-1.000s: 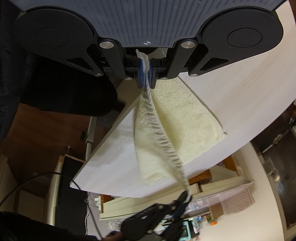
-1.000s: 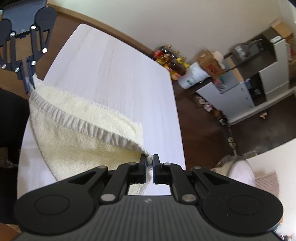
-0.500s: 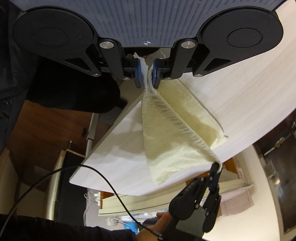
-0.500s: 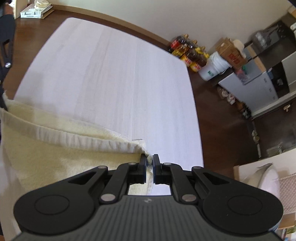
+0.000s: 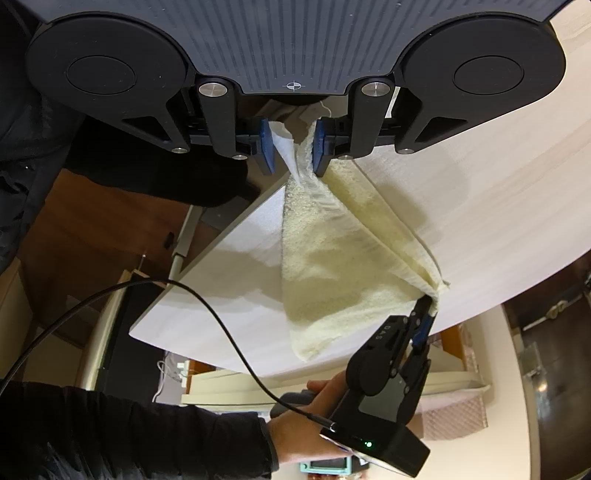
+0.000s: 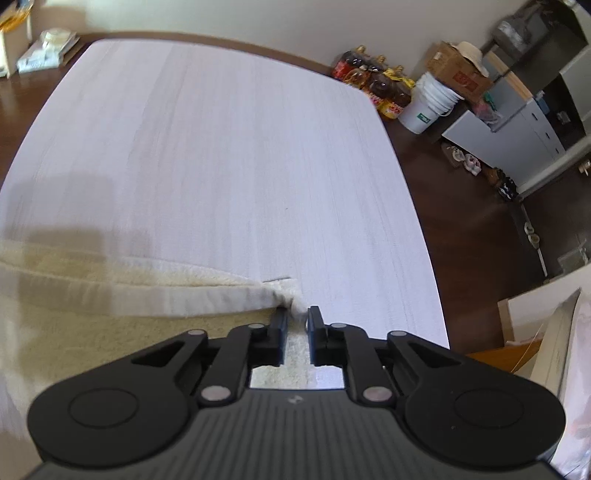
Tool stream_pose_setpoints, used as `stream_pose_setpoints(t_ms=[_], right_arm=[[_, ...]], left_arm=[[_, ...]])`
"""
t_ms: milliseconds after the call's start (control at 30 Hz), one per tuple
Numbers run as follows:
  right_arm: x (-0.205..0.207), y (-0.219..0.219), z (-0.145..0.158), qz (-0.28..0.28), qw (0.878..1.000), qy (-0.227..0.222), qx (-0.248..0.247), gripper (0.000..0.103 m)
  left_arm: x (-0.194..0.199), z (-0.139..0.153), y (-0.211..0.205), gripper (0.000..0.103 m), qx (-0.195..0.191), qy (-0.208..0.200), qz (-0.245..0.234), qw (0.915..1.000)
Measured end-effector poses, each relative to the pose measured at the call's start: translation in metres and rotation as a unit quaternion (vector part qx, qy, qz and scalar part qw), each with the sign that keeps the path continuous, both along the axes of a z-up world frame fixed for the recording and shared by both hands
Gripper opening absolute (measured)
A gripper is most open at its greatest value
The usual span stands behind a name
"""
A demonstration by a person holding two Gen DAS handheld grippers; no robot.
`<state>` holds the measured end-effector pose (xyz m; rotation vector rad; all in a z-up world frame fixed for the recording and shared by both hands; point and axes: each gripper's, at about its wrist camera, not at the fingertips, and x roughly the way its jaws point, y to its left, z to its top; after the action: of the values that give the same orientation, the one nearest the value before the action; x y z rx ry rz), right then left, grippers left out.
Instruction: Fold towel
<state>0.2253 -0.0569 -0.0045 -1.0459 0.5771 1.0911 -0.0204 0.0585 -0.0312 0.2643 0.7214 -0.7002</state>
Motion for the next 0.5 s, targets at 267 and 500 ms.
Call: stream_pose_setpoints(t_ms=[267, 500], right_arm=[[0.006, -0.015, 0.002, -0.033, 0.998, 0.03, 0.046, 0.018], [-0.006, -0.037, 0.024, -0.056, 0.994, 0.029, 0.093, 0.024]], left_arm=[[0.001, 0.004, 0.008, 0.037, -0.011, -0.004, 0.016, 0.9998], [-0.002, 0.012, 0.018, 0.04, -0.011, -0.008, 0.039, 0.9992]])
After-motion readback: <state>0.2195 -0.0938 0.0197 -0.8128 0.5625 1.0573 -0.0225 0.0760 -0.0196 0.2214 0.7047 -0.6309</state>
